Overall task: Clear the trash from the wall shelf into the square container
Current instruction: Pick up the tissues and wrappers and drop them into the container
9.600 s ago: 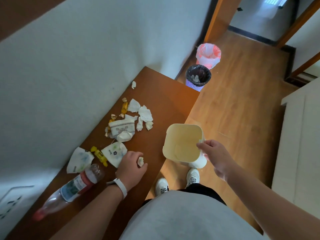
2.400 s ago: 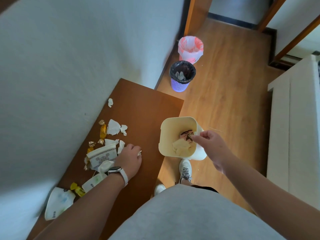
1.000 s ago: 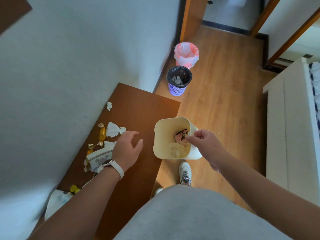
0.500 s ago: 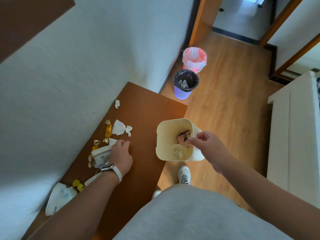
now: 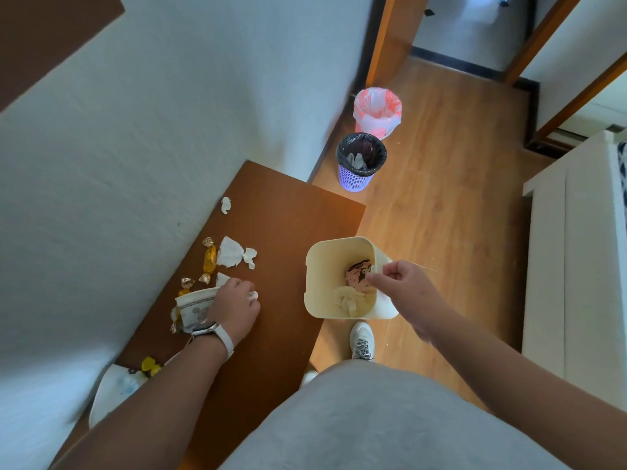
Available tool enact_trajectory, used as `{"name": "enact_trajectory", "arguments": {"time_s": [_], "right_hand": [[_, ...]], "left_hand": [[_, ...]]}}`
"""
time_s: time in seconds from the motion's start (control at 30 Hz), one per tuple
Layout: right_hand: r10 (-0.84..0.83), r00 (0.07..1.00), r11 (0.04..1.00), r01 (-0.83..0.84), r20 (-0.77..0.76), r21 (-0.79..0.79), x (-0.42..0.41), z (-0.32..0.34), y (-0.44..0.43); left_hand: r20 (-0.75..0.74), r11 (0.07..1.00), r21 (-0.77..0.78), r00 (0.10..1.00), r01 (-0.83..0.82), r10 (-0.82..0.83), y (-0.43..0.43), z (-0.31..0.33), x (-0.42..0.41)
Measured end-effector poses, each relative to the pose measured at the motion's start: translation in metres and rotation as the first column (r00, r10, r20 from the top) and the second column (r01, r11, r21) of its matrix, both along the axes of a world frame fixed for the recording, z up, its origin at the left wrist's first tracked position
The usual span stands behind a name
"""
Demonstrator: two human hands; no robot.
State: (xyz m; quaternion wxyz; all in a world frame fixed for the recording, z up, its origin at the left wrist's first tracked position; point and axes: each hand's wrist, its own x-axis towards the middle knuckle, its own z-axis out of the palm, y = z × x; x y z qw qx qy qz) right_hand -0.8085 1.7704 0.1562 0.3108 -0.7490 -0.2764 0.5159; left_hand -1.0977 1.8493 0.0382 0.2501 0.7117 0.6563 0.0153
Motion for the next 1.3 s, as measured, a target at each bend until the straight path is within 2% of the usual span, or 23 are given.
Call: {"name": "enact_trajectory", "arguments": {"time_s": [0.23,0.33,0.47,0.57,0.7,0.83,0.9,1.03,1.13,1.3], "right_hand": [[-0.019,1.0,1.0,0.02,0.015,-0.004,0.009,-0.007,-0.002],[-0.027,1.0,1.0,0.028,0.009,-0.006,0.011,-0.007,-0.004],[-0.029,1.0,1.0,0.029,0.004,-0.007,0.012,-0.008,-0.006],[-0.037,0.999,0.999,0.037,-0.002,-0.008,0.013,-0.01,-0.008],[-0.043,0.999,0.999,0.043,-0.005,0.005,0.015,-0.01,-0.012],[-0.064,0.998,0.998,0.064,0.0,0.005,0.019,-0.013,-0.015],[-0.072,0.997,0.997,0.072,-0.002,0.002,0.022,-0.015,-0.016],[-0.086,0.996,0.996,0.086,-0.007,-0.001,0.027,-0.013,-0.015],[-0.095,0.995,0.996,0.095,-0.015,-0.004,0.03,-0.012,-0.012],[-0.112,0.993,0.994,0.111,-0.039,-0.011,0.035,-0.014,-0.007]], "left_hand": [[0.101,0.998,-0.021,0.993,-0.065,0.067,-0.007,0.004,0.013],[0.268,0.994,-0.039,0.957,-0.103,0.109,-0.008,0.017,0.025],[0.486,0.98,-0.028,0.854,-0.199,0.188,-0.009,0.048,0.052],[0.569,0.985,0.074,0.818,-0.155,0.086,-0.01,0.071,0.073],[0.567,0.977,0.188,0.801,0.099,-0.191,-0.014,0.086,0.099],[0.539,0.939,0.139,0.772,0.315,-0.338,-0.021,0.085,0.121],[0.522,0.92,0.139,0.763,0.365,-0.381,-0.024,0.083,0.127],[0.504,0.91,0.188,0.759,0.369,-0.412,-0.023,0.079,0.125],[0.488,0.92,0.245,0.781,0.305,-0.389,-0.014,0.079,0.118],[0.419,0.973,0.209,0.891,0.093,-0.175,0.013,0.067,0.093]]}}
